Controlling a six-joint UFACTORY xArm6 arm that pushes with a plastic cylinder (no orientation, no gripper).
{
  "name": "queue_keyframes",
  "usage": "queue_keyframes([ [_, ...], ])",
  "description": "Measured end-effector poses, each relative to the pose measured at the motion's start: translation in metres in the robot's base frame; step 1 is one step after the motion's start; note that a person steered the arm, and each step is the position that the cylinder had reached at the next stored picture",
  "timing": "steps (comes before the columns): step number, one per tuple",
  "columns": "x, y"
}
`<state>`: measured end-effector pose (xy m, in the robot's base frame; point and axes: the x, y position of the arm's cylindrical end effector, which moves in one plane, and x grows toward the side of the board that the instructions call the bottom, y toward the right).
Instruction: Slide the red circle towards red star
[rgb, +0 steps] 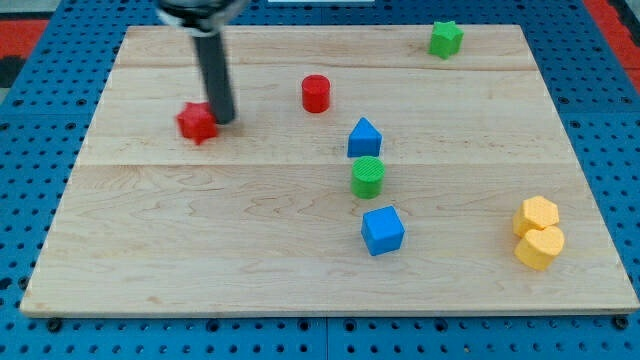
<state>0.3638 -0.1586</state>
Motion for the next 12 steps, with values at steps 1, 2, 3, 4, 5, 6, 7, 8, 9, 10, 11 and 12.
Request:
queue_keyframes([
  [1,-0.001,-0.048],
  [2,0.013,0.014],
  [3,0.013,0.098],
  [4,0.011,0.160],
  [5,-0.034,0.162],
  [6,-0.049,0.162],
  [7,-0.057,0.185],
  [8,-0.085,0.171],
  [9,-0.090,0.138],
  [10,-0.090,0.066],
  [11,-0.079,-0.006],
  [12,-0.034,-0.023],
])
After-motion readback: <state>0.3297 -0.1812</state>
